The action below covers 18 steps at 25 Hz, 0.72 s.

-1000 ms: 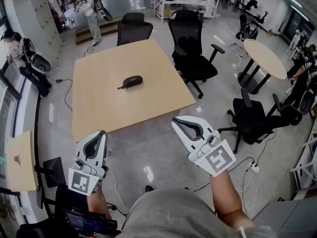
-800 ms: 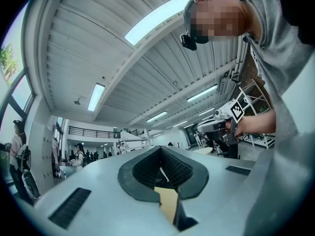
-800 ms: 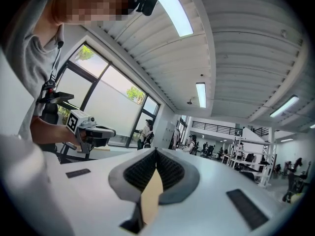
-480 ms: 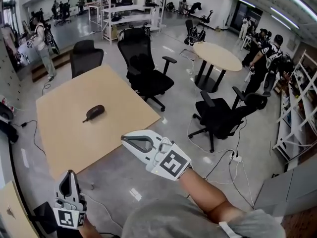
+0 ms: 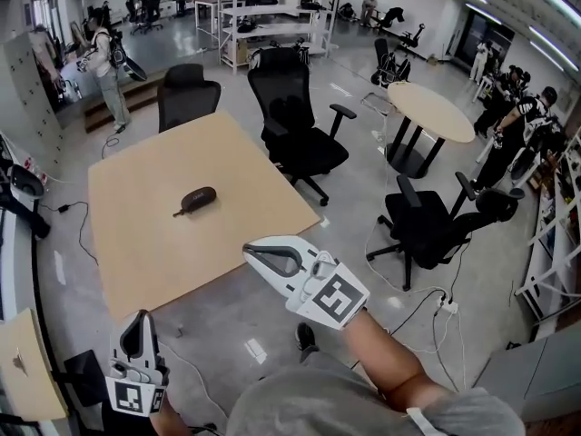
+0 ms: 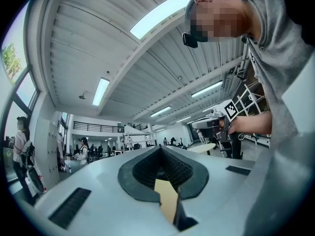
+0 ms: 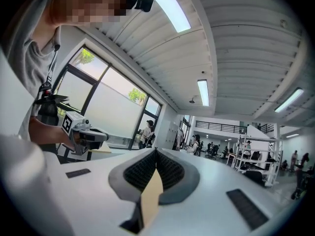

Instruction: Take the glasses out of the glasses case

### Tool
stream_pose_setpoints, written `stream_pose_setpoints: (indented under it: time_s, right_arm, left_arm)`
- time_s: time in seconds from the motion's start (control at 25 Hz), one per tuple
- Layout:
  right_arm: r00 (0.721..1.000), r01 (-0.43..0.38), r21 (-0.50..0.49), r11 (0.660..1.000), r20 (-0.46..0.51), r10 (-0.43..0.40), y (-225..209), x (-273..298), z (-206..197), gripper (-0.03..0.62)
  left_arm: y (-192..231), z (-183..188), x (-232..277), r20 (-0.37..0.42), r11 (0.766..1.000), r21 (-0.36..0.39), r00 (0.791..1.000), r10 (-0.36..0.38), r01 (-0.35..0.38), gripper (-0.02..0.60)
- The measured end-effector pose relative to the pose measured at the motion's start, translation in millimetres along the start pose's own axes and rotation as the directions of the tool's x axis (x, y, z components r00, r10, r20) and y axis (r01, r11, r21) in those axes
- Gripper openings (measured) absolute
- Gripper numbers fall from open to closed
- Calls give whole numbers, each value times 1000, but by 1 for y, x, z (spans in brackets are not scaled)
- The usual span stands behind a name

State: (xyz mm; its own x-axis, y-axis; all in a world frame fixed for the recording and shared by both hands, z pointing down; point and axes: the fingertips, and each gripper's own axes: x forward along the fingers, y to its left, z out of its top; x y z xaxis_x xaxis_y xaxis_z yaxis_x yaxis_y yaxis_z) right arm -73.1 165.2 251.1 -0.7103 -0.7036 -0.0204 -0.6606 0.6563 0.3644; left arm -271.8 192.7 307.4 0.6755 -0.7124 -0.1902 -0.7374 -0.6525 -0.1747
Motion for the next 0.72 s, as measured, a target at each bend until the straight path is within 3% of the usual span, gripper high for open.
stream_pose_setpoints:
  time_s: [0.28, 0.44, 0.72]
  right_arm:
    - [989, -61, 125, 990, 142, 43, -49, 32, -19, 8]
    - [985, -145, 149, 978, 115, 128, -77, 33, -50, 8]
    - [971, -234, 147, 961, 84, 224, -150, 29, -83, 8]
  left_arm:
    - [17, -24, 27, -49, 992, 48, 991, 121, -118, 6]
    - [7, -30, 74, -75, 984, 84, 984, 162, -156, 6]
    - [-16, -19, 188, -93, 983, 51, 980, 178, -174, 6]
